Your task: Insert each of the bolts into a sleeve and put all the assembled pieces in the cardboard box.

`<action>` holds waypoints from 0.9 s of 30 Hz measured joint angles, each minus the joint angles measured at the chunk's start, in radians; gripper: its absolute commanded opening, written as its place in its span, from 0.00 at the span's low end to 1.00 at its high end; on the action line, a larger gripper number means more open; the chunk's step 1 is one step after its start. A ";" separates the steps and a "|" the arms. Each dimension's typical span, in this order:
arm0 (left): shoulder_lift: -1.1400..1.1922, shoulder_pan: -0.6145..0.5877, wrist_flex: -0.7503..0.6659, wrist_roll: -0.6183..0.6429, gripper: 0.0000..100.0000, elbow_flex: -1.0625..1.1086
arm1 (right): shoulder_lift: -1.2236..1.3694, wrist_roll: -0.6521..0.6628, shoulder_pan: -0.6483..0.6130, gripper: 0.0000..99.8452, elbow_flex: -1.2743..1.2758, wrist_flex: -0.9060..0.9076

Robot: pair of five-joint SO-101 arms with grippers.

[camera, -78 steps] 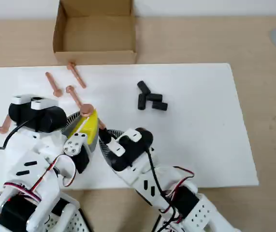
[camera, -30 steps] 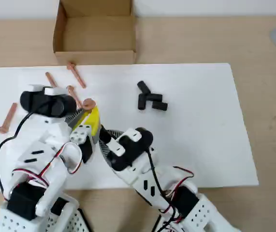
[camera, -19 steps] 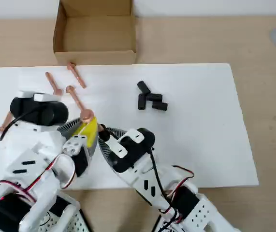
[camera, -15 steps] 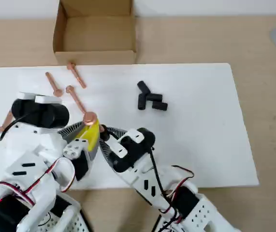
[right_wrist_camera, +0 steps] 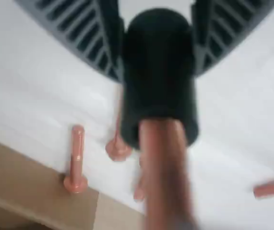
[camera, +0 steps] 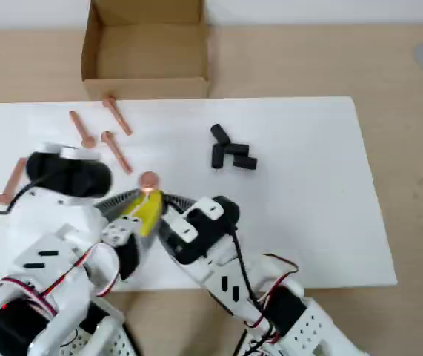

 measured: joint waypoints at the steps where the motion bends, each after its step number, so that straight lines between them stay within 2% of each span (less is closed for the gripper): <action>1: -0.002 -0.002 0.002 0.003 0.17 0.006 | 0.000 -0.002 0.002 0.01 0.000 -0.005; 17: -0.005 -0.057 0.000 0.003 0.18 0.028 | -0.002 0.000 0.000 0.01 0.002 -0.009; 24: -0.005 -0.304 -0.166 0.005 0.18 0.028 | -0.002 0.005 0.018 0.01 0.002 -0.009; 27: -0.005 -0.402 -0.201 0.005 0.17 0.028 | -0.002 0.055 0.052 0.01 0.002 -0.009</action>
